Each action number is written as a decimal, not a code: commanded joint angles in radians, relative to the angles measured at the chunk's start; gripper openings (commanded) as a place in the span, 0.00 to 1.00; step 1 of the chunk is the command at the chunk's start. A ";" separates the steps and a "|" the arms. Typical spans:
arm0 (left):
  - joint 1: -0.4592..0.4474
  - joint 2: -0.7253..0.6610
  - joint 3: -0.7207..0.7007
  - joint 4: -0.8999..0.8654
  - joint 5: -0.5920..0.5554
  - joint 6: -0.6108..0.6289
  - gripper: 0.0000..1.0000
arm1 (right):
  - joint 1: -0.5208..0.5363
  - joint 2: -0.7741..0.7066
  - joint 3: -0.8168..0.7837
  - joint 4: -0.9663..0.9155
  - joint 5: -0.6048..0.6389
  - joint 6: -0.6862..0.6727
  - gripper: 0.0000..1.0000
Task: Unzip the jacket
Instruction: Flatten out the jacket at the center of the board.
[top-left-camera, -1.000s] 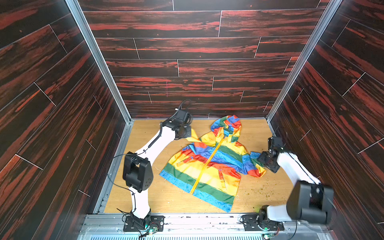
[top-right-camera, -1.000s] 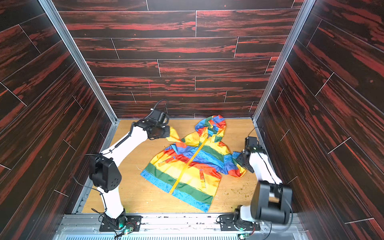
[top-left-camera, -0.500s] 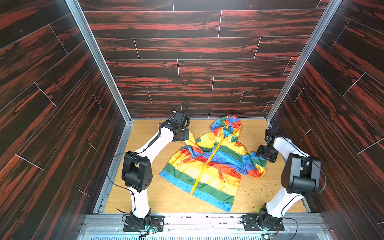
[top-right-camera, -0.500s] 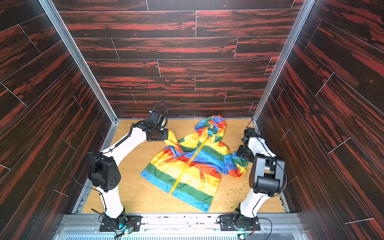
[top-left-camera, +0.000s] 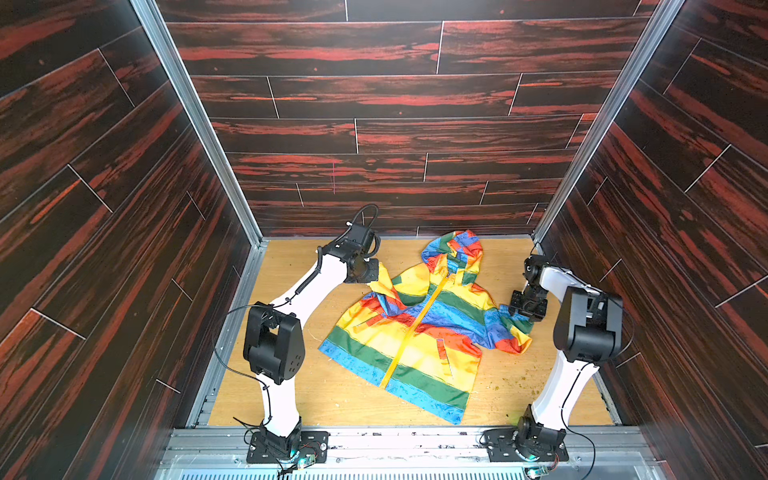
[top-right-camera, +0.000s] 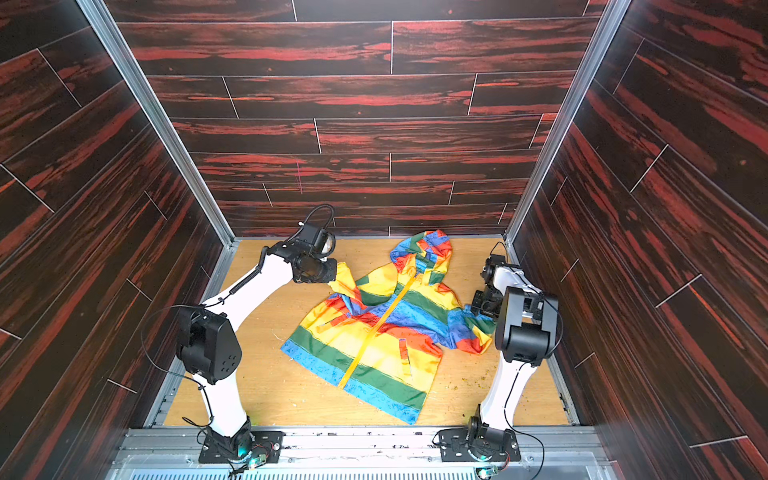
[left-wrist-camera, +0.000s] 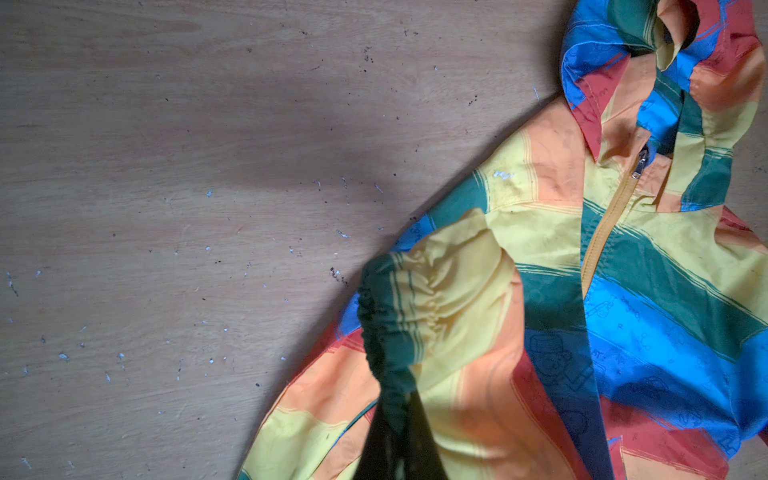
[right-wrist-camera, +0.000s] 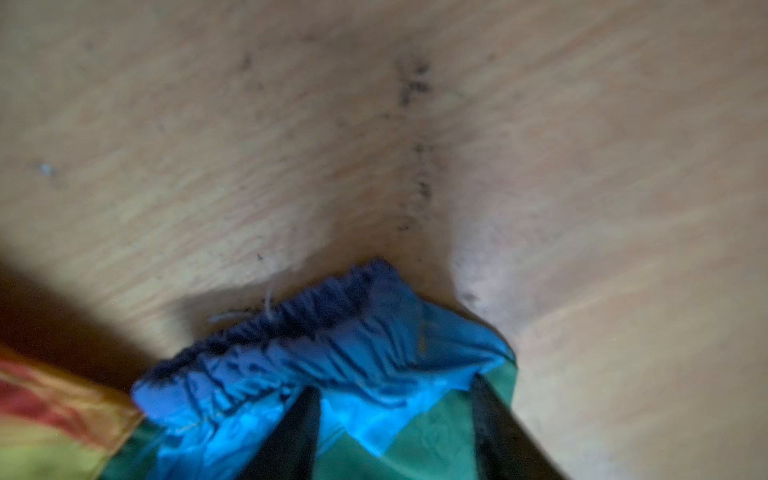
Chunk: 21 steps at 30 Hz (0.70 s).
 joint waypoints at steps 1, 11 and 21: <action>0.006 -0.044 0.014 -0.030 -0.016 0.011 0.00 | -0.005 0.042 0.012 -0.022 -0.054 -0.006 0.43; 0.096 -0.138 0.015 -0.052 -0.125 -0.005 0.00 | -0.045 -0.092 -0.052 0.038 -0.009 0.063 0.00; 0.267 -0.236 0.028 -0.051 -0.194 -0.005 0.00 | -0.136 -0.356 -0.181 0.104 0.120 0.188 0.00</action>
